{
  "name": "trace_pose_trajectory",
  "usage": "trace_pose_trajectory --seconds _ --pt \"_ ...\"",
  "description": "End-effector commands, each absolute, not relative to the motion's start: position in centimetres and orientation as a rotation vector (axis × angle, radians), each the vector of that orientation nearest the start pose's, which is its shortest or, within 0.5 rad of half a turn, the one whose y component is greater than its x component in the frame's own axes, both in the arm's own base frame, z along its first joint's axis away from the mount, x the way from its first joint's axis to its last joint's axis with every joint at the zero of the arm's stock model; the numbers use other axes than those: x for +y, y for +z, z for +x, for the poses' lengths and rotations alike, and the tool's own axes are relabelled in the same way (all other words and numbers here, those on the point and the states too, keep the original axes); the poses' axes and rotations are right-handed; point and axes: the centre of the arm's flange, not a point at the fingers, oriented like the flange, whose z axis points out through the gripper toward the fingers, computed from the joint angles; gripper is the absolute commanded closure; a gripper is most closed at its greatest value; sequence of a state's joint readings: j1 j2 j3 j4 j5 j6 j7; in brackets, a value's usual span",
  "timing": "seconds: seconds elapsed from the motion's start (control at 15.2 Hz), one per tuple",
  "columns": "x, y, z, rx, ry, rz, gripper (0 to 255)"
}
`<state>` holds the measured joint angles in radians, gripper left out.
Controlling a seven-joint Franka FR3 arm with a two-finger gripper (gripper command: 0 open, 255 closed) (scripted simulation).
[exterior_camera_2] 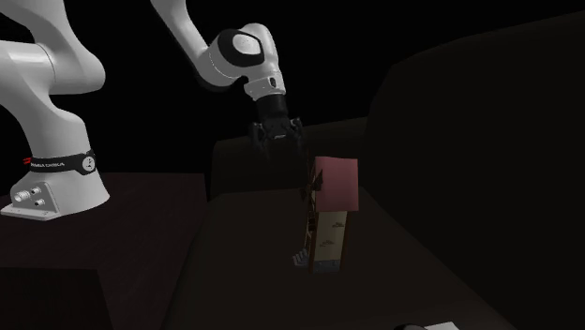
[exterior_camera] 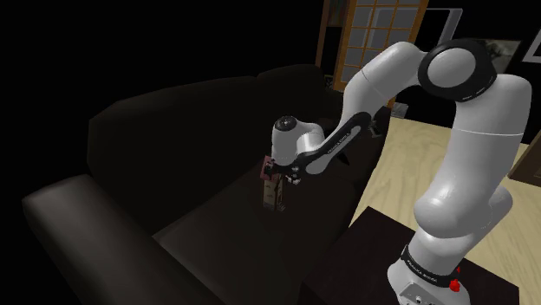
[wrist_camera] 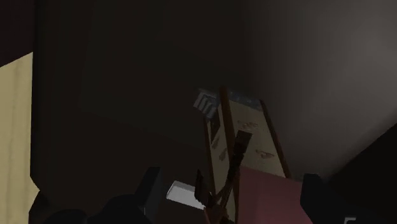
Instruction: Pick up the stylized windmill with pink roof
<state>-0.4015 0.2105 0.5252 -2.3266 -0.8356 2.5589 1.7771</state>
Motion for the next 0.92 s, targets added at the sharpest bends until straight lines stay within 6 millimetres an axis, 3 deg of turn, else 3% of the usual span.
trace_pose_trajectory --seconds 0.0,0.26,0.86 --pt "7.5 24.4 53.2 1.606 -0.604 -2.818 0" --pt "6.6 20.9 56.4 1.751 -0.654 -2.735 0" --pt "6.6 16.9 56.4 1.751 -0.654 -2.735 0"
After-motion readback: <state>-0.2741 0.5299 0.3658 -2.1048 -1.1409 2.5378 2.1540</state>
